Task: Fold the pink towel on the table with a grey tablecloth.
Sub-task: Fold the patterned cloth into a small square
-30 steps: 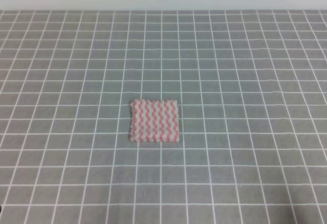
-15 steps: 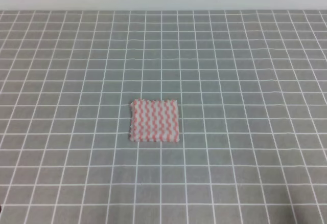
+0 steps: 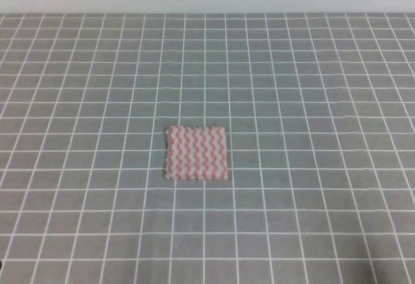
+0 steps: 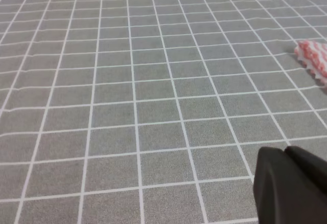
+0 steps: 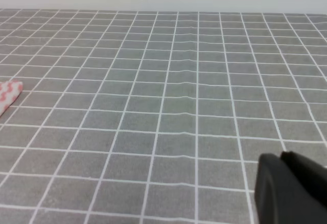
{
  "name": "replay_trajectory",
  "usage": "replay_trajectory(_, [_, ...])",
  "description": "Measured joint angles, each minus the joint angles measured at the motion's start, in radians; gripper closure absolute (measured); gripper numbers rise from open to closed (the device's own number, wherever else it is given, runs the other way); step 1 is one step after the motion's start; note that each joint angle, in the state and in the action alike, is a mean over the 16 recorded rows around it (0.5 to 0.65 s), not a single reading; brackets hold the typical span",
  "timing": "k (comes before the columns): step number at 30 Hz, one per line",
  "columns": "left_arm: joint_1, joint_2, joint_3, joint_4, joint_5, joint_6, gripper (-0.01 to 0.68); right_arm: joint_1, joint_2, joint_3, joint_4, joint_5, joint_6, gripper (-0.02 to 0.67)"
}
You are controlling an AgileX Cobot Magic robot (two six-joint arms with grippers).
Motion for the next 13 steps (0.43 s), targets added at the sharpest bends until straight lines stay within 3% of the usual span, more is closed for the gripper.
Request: replay_trajectory(13, [0.000,0.000,0.000,0.000,0.001,0.000,0.677,0.000,-0.002,0.004,-0.001,-0.004,0.000,0.664])
